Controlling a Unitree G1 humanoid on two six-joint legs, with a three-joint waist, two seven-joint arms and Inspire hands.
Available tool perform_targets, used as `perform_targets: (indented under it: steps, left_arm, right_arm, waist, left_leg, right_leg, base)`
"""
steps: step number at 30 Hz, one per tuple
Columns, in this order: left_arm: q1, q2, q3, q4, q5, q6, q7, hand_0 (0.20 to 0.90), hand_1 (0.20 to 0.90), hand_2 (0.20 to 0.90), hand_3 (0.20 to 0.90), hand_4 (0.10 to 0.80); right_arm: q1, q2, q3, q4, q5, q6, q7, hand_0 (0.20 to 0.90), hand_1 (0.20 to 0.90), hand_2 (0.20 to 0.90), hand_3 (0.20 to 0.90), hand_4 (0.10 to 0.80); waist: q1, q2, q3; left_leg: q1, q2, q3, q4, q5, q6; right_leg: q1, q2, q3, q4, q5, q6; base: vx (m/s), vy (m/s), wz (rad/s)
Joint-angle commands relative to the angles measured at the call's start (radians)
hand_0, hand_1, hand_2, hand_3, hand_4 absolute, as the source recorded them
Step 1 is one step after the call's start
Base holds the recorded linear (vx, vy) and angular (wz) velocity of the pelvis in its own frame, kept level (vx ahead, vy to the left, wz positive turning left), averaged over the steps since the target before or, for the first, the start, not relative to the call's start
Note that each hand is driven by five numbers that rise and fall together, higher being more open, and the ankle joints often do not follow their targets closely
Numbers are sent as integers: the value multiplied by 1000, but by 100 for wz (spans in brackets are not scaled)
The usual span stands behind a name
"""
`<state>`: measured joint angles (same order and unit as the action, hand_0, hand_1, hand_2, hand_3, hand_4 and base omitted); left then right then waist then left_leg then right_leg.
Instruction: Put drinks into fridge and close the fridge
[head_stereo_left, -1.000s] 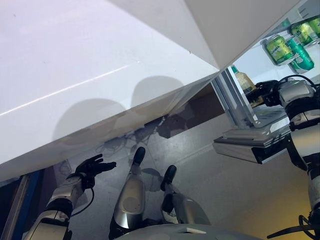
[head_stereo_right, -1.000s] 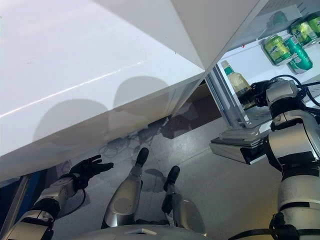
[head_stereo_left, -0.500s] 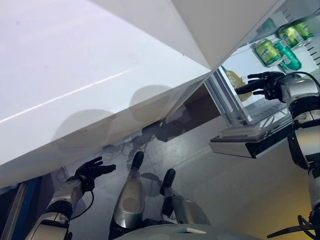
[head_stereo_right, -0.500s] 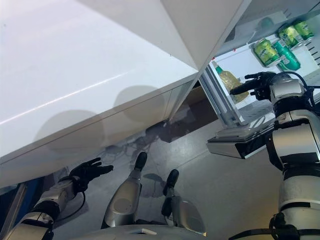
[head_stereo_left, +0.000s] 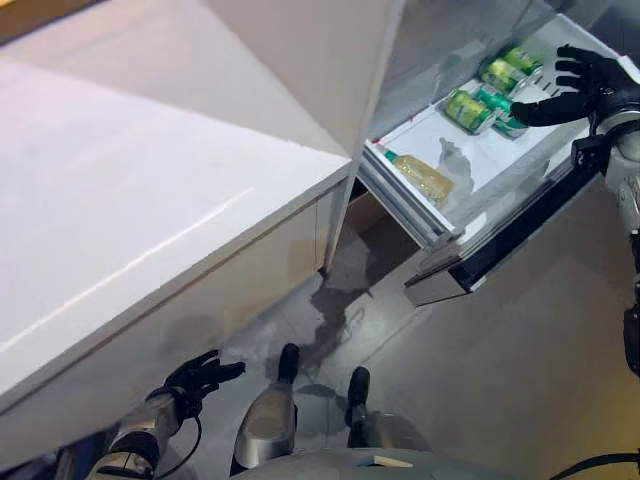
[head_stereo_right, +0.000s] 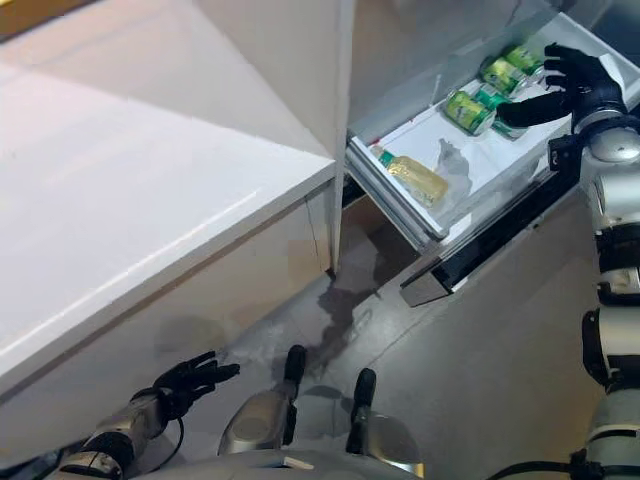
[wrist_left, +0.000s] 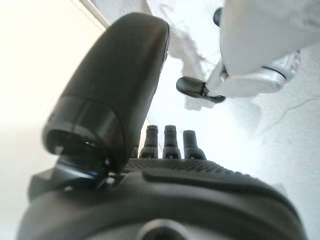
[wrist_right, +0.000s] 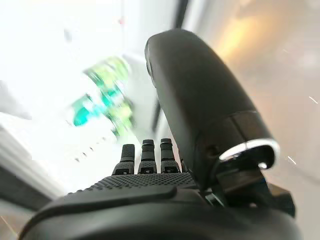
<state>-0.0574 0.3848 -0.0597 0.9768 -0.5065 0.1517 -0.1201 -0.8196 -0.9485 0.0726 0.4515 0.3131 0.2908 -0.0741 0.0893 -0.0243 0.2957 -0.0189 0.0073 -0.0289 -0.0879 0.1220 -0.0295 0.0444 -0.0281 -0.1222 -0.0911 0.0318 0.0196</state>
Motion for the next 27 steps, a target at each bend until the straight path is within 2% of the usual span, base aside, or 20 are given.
perform_targets:
  steps: [1,4,5,6,8,13,17,19,21,23,27]
  left_arm:
    - [68,3,-15,91,45,-17,-18,900,900,900,900,800]
    - [90,-25,4,95,70,-26,-33,900,900,900,900,800]
    - [93,-26,4,96,73,-28,-33,900,900,900,900,800]
    - [105,-45,13,94,87,-35,-34,900,900,900,900,800]
    - [116,-57,20,92,98,-41,-37,900,900,900,900,800]
    - [166,-101,28,57,118,-57,-30,900,900,900,900,800]
    - [198,-119,42,47,140,-75,-30,900,900,900,900,800]
    - [225,-130,50,40,153,-87,-30,900,900,900,900,800]
    - [250,-141,64,34,160,-99,-35,900,900,900,900,800]
    - [268,-146,68,30,144,-106,-38,900,900,900,900,800]
    - [266,-162,62,12,123,-94,-45,900,900,900,900,800]
  right_arm:
    - [92,-19,-91,-177,-13,-186,-155,900,900,900,900,800]
    - [250,51,-230,-353,-14,-284,-226,900,900,900,900,800]
    - [269,59,-245,-368,-22,-298,-239,900,900,900,900,800]
    - [358,112,-303,-445,-45,-361,-287,900,900,900,900,800]
    - [426,155,-347,-498,-46,-444,-322,900,900,900,900,800]
    - [673,305,-479,-630,-15,-645,-315,900,900,900,900,800]
    - [782,406,-514,-589,5,-669,-325,900,900,900,900,800]
    - [863,463,-521,-562,47,-647,-324,900,900,900,900,800]
    - [924,514,-523,-515,71,-664,-308,900,900,900,900,800]
    - [959,532,-512,-462,74,-660,-279,900,900,900,900,800]
    - [991,531,-482,-360,133,-589,-237,900,900,900,900,800]
  waist:
    - [-44,-17,-174]
    - [-76,-6,-188]
    - [-78,-6,-189]
    - [-94,0,-196]
    - [-108,6,-199]
    - [-143,29,-205]
    - [-163,40,-201]
    - [-179,50,-189]
    - [-195,61,-170]
    - [-210,73,-150]
    - [-226,106,-93]
  left_leg:
    - [55,-38,58,17,-133,48]
    - [72,-37,67,14,-141,51]
    - [73,-37,68,15,-142,51]
    - [82,-37,72,13,-146,52]
    - [89,-38,76,12,-151,54]
    - [107,-39,91,9,-161,56]
    - [113,-43,101,13,-165,60]
    - [111,-45,105,35,-169,66]
    - [103,-53,107,78,-183,73]
    - [98,-68,103,125,-201,80]
    - [47,-88,113,251,-236,86]
  right_leg:
    - [-38,11,34,35,11,32]
    - [-28,12,48,35,6,33]
    - [-27,12,49,36,6,33]
    - [-22,13,56,35,5,33]
    - [-18,14,61,34,3,33]
    - [-9,11,71,29,4,41]
    - [-13,7,73,49,-5,43]
    - [-25,6,78,97,-25,37]
    - [-41,1,80,147,-43,27]
    - [-53,-5,87,194,-63,17]
    - [-100,-33,68,311,-113,-2]
  base:
    - [55,48,-4]
    - [28,19,-7]
    - [18,8,-4]
    - [14,8,-12]
    - [9,7,-15]
    - [-5,9,-5]
    - [34,-13,-12]
    - [52,-16,-8]
    - [85,31,-3]
    - [117,78,-5]
    - [67,125,-7]
